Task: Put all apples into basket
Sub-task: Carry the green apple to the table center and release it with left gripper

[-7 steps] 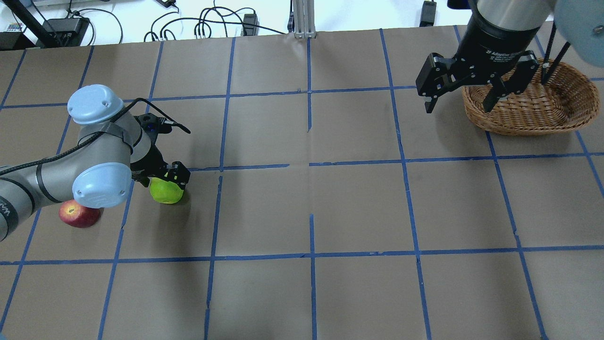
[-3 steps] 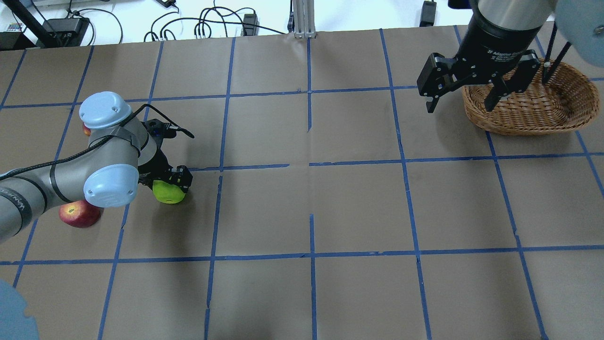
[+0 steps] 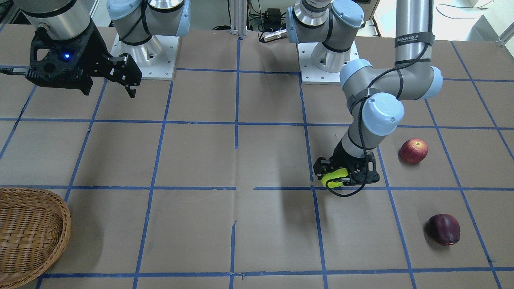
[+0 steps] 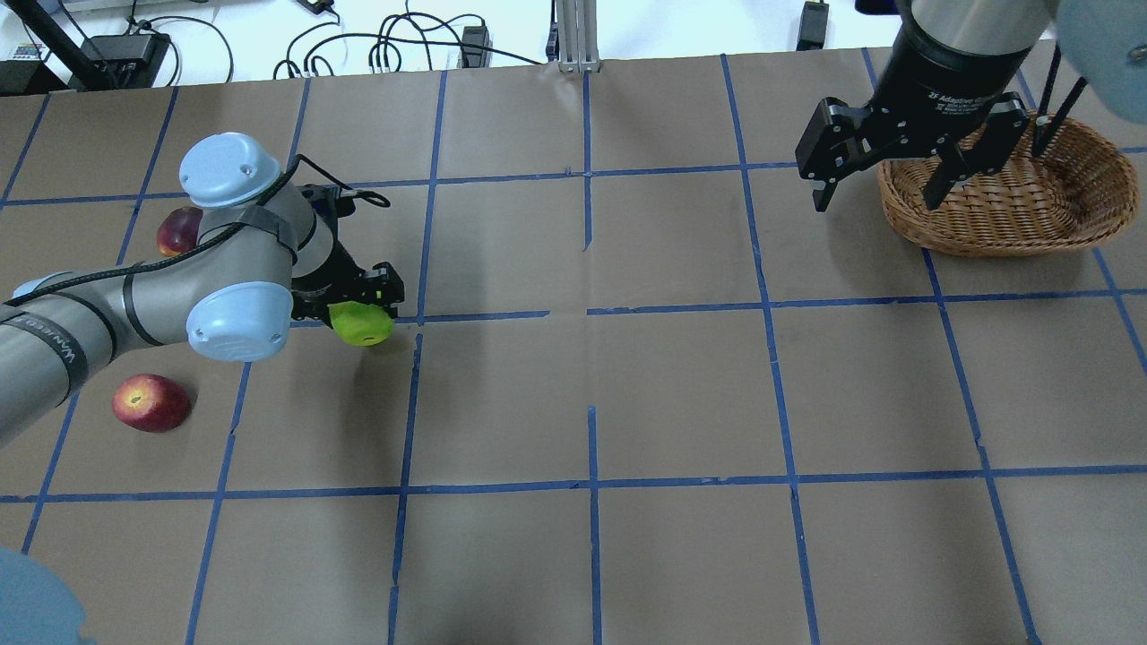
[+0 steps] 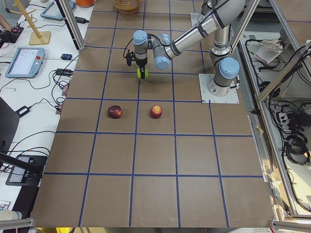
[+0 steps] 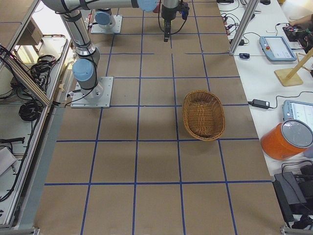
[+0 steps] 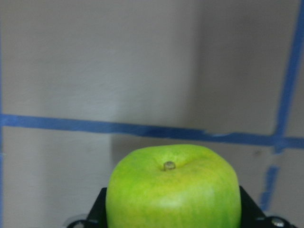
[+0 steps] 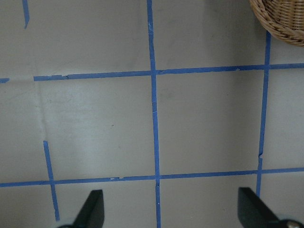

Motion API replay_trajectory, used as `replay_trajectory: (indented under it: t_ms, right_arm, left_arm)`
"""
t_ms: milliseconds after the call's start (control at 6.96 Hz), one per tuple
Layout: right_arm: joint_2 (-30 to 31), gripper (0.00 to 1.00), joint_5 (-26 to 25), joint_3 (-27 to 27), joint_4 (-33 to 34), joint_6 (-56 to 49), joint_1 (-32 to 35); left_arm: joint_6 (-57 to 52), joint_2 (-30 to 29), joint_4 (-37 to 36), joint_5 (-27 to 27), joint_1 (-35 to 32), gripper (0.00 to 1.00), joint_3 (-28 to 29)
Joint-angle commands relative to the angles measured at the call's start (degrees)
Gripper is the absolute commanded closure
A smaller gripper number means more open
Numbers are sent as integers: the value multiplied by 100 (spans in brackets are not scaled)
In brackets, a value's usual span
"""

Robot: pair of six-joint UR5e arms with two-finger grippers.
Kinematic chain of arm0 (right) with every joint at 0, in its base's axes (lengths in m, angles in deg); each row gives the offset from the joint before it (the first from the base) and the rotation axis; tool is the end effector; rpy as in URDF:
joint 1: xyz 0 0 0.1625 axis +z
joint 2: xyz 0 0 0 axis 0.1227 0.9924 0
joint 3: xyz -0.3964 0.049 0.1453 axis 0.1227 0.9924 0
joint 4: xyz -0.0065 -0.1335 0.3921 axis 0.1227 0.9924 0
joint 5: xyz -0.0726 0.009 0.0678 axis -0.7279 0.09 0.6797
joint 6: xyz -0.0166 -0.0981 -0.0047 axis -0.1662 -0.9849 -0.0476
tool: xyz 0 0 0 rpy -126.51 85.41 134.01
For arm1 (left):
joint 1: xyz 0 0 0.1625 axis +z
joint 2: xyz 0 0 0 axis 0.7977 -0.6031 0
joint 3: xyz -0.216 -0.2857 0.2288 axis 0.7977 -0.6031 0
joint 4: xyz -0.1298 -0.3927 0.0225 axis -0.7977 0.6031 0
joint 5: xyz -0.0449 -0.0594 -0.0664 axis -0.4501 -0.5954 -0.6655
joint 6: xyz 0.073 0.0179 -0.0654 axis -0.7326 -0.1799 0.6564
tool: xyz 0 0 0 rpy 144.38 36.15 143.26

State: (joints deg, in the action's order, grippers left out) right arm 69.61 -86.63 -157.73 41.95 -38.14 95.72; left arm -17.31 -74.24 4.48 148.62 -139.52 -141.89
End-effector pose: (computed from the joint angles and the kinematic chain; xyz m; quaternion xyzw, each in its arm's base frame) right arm 0.1213 -0.4913 0.5050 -0.0207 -0.9994 -0.0293 0.0030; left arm -0.1070 -0.5348 0.2228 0.0818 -0.9963 0.0091 0.0260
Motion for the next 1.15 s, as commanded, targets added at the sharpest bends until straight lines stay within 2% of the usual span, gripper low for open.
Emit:
replay_trajectory:
  t_ms: [0, 287, 431, 575, 719, 862, 1006]
  right_arm:
    - [-30, 0, 0, -3, 8, 18, -34]
    - [-30, 0, 0, -3, 8, 10, -52]
    - [-30, 0, -9, -3, 8, 1, -52]
    - [-30, 0, -9, -3, 17, -8, -52]
    - [-39, 0, -18, -3, 17, -60, -60]
    - [-91, 0, -9, -3, 17, 18, -130]
    - [-92, 0, 0, -3, 17, 27, -322]
  left_arm:
    - [2416, -320, -60, -196, -1344, 50, 597]
    - [3698, -900, -51, -117, -2470, 49, 1230]
    - [3755, -1111, -199, -99, -2631, 49, 1337]
    - [3660, -1218, -400, -90, -2650, 23, 1321]
    - [3668, -1271, -402, -21, -2650, 9, 1347]
    - [3659, -1219, -472, 93, -2642, 0, 1382]
    - [3633, -984, -386, 129, -2572, 0, 1469]
